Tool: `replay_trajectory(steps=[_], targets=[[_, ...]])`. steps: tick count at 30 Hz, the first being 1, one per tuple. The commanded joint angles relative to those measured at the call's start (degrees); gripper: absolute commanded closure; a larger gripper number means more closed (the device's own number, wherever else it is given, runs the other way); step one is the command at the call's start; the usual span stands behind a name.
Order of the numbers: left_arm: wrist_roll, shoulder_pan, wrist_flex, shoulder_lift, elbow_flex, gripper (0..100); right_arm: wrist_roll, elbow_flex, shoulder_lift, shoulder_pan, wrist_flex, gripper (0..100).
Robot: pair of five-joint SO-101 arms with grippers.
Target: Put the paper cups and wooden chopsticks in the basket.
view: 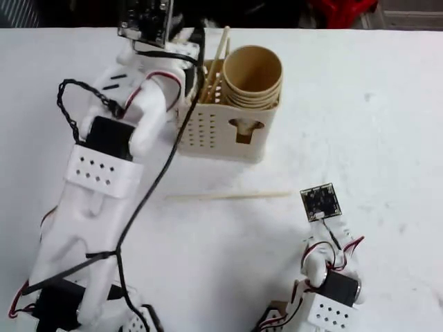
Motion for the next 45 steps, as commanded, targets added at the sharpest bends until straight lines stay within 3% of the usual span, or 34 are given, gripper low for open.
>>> replay_trajectory(steps=[1, 4, 6, 14, 20, 24, 30, 40, 45], targets=[[-1.14, 6.2, 18.29, -0.22, -1.85, 89, 0.26, 0.35, -0.48, 0.31, 0.22, 98.3], [-11.87, 11.03, 27.87, 0.13, -0.18, 89, 0.26, 0.35, -0.48, 0.31, 0.22, 98.3], [-17.49, 14.64, 27.43, 0.04, 4.92, 89, 0.26, 0.35, -0.48, 0.31, 0.22, 98.3], [-27.96, 18.86, 3.87, 0.13, 30.77, 89, 0.26, 0.35, -0.48, 0.31, 0.22, 98.3], [-29.89, 17.63, -3.08, 0.22, 37.89, 89, 0.26, 0.35, -0.48, 0.31, 0.22, 98.3], [-29.8, 18.07, -3.87, 4.62, 36.84, 89, 0.26, 0.35, -0.57, 0.84, 0.22, 98.3], [-30.07, 18.07, -4.66, 23.25, 28.13, 89, 0.26, 0.35, -0.57, 1.71, 0.22, 98.3], [-30.07, 18.07, 11.43, 35.12, 12.84, 89, 0.26, 0.35, -1.1, 1.8, 0.22, 98.3], [-29.8, 18.07, 12.84, 35.12, 11.6, 89, 0.26, 0.35, -1.27, 1.8, 0.22, 98.3]])
